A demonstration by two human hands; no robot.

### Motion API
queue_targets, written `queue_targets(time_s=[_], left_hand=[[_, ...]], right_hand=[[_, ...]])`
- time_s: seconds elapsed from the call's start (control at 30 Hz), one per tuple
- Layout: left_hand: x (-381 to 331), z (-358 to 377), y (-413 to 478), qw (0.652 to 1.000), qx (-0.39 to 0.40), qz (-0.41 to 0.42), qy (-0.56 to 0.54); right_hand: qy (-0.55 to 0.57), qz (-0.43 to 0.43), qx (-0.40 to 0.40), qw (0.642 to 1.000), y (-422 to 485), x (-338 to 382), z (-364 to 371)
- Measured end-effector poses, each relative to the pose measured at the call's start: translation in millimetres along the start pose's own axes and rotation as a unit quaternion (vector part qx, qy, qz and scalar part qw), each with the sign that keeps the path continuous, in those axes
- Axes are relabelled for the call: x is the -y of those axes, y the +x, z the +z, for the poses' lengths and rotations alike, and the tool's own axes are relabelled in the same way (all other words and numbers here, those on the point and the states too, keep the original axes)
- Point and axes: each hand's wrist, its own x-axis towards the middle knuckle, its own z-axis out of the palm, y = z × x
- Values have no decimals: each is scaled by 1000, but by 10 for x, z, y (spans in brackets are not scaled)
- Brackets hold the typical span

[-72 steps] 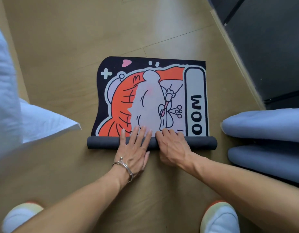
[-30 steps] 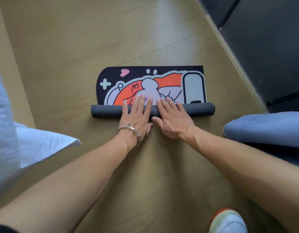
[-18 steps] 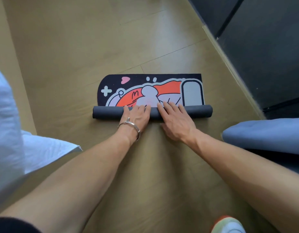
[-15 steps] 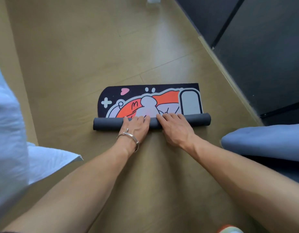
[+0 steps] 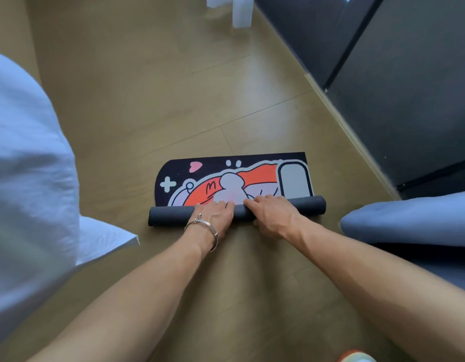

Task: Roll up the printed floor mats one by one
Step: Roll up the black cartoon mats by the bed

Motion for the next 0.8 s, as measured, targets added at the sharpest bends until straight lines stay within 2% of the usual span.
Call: queue_targets(time_s=[0.17, 0.3, 0.37, 0.5, 0.63, 0.7, 0.8], left_hand=[[21, -12, -74, 999, 41, 22, 7], [100, -57, -64, 992, 106, 60, -13], [124, -2, -95, 989, 126, 69, -45], [135, 151, -210, 996, 32, 70, -55], [64, 392, -314, 991, -127, -17, -31], [-28, 469, -383, 990, -123, -57, -37], [-64, 528, -339, 997, -13, -77, -17]], right_hand=[[4, 8, 29, 1000, -75, 88, 54], [-47, 4, -49, 998, -354, 263, 263], [-59, 0, -33, 998, -508, 361, 355], [-67, 8, -10, 998, -416, 369, 377], [1, 38, 36, 999, -20, 284, 197], [25, 49, 51, 997, 90, 273, 85], [15, 44, 14, 999, 30, 276, 103]])
